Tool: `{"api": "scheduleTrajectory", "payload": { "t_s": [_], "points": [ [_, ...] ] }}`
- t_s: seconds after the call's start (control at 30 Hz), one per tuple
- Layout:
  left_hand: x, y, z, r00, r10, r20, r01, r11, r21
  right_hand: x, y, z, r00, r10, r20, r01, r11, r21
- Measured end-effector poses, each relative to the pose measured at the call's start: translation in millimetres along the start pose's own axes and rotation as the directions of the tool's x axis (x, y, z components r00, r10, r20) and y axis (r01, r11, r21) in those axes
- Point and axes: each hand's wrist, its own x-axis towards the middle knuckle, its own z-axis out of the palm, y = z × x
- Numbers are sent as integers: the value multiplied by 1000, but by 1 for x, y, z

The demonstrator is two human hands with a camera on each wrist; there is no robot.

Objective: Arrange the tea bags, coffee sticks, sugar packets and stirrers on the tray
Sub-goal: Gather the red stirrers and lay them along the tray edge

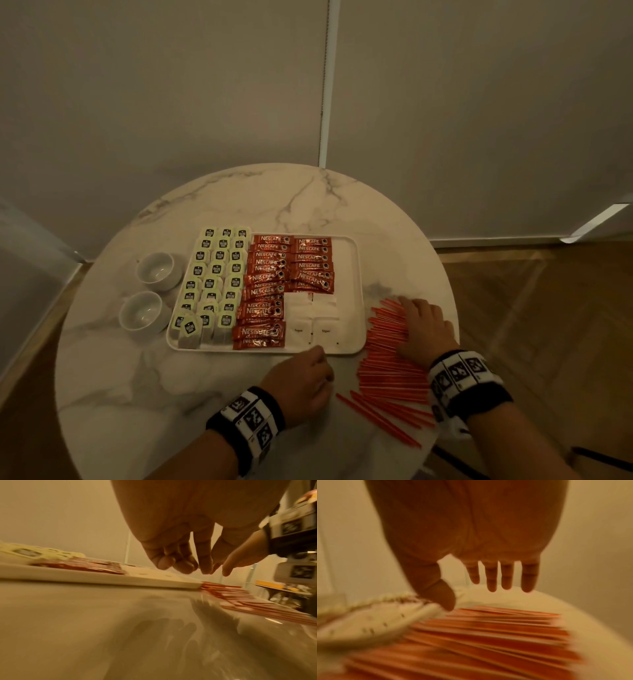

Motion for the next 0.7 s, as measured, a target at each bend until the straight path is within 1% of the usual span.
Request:
{"api": "scheduleTrajectory", "payload": {
  "t_s": [0.07, 0.13, 0.23, 0.33, 0.4, 0.47, 0.57, 0.7],
  "points": [
    [3, 12, 8, 999, 24, 41, -23, 999, -24, 1, 12, 2, 996, 1, 92, 8, 995, -101],
    [7, 23, 16, 997, 38, 62, -36, 999, -40, 3, 15, 7, 992, -17, 125, 35, 989, -144],
    [14, 37, 19, 995, 69, 69, -68, 998, -20, 9, 15, 14, 994, -41, 99, 59, 980, -190],
    [22, 45, 19, 996, 84, 26, -83, 995, -55, 12, 12, 20, 997, -56, 58, 67, 976, -207],
    [28, 46, 18, 998, 66, 3, -66, 995, -77, 13, 11, 23, 998, -54, 44, 62, 974, -219],
    [33, 47, 16, 1000, 24, 8, -23, 997, -75, 14, 11, 26, 998, -47, 43, 56, 971, -233],
    [39, 48, 14, 1000, -31, -6, 30, 996, -82, 16, 12, 28, 998, -40, 51, 50, 978, -204],
    [46, 50, 13, 996, -73, -57, 66, 991, -119, 20, 15, 20, 993, -74, 94, 90, 979, -181]
  ]
}}
